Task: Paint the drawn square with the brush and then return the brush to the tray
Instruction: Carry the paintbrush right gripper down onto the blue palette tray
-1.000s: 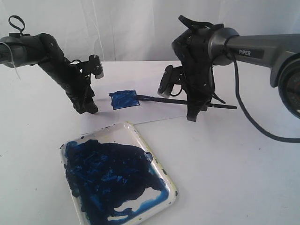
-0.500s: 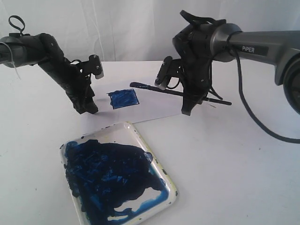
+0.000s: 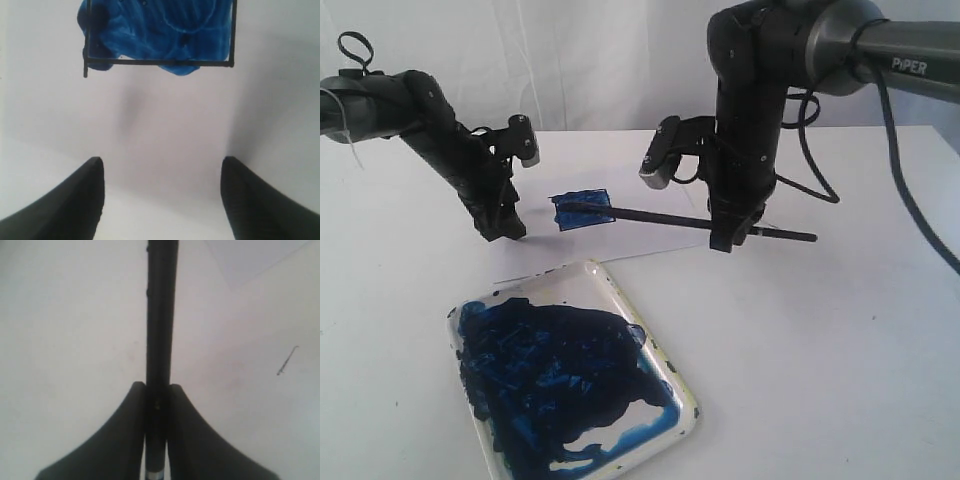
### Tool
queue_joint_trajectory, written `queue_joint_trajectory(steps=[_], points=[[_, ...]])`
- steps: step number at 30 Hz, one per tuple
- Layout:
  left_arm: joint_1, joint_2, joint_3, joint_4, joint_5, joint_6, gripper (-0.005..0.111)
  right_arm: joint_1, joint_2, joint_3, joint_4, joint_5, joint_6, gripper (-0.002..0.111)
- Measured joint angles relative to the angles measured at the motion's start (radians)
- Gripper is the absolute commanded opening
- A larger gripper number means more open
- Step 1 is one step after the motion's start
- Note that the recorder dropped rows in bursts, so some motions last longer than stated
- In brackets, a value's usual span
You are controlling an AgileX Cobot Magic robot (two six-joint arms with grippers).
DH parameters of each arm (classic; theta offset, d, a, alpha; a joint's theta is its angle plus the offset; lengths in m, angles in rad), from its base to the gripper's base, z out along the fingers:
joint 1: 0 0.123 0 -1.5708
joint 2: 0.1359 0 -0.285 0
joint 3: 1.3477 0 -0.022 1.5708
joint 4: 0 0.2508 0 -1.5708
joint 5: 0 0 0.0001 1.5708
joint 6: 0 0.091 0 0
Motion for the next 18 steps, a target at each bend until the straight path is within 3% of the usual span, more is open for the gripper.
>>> queue_joint_trajectory(steps=[8,15,18], points=[[0.0,-0.036,0.0,0.009,0.025,0.0,0.083,0.0,-0.056,0.182,0.035,0.004,-0.101,0.0],[0.0,-0.07,0.001,0.021,0.079,-0.063,0.068,0.002,-0.108,0.311,0.107,0.006,-0.154,0.0],[0.0,-0.099,0.002,0.048,0.094,-0.125,0.068,0.02,-0.112,0.36,0.1,0.004,-0.158,0.0]])
